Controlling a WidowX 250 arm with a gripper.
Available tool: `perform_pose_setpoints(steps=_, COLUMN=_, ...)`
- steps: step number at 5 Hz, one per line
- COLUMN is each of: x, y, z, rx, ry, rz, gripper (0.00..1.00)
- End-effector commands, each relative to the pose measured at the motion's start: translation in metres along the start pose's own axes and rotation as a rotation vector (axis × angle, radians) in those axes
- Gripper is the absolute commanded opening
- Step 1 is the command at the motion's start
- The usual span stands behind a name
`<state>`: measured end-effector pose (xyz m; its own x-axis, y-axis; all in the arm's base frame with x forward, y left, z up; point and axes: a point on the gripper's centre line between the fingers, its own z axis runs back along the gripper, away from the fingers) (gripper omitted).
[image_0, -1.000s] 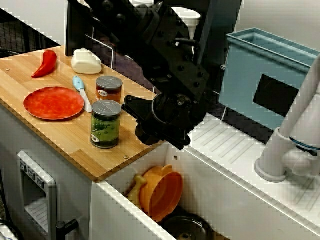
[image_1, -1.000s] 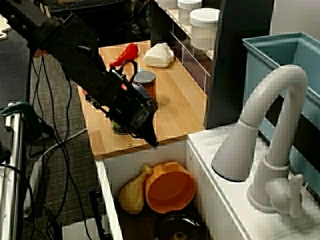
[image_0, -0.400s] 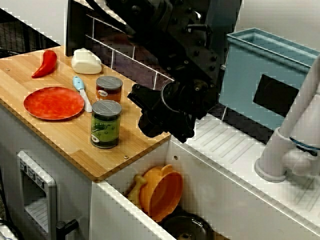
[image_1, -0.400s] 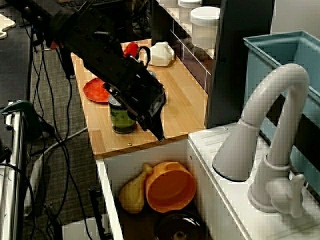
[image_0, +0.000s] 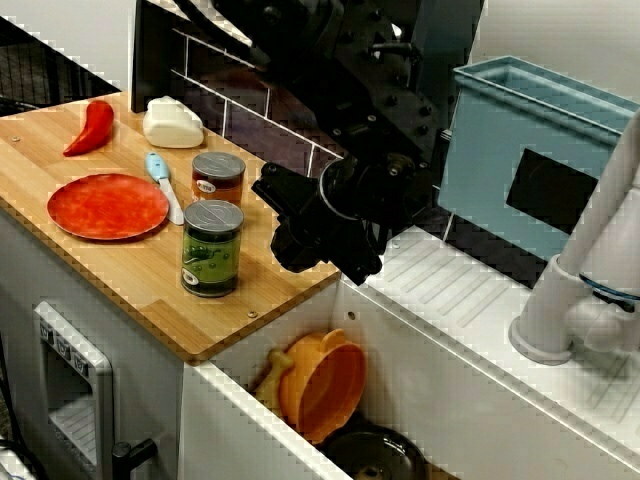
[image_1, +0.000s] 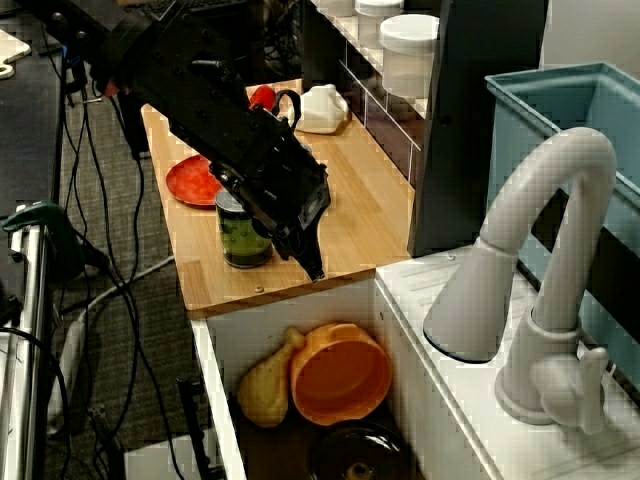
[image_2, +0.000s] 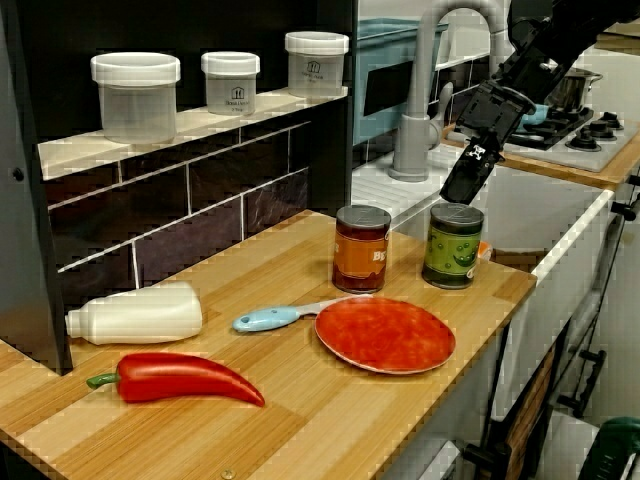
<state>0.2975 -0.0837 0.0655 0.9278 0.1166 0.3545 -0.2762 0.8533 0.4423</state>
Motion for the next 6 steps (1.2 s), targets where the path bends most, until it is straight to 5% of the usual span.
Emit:
perform_pose_setpoints(steps=1, x=0.002, y=0.019, z=0.008, rx=-0.012, ry=-0.020, rz=0.020, gripper=0.00)
perform_pose_setpoints(steps=3, x=-0.007, y=0.026, z=0.008, rx=-0.003, ry=-0.015, rz=0.003, gripper=0.00)
perform_pose_setpoints(steps=6, x=0.006, y=0.043, z=-0.010, rx=0.058, ry=-0.044, rz=0.031, gripper=0.00)
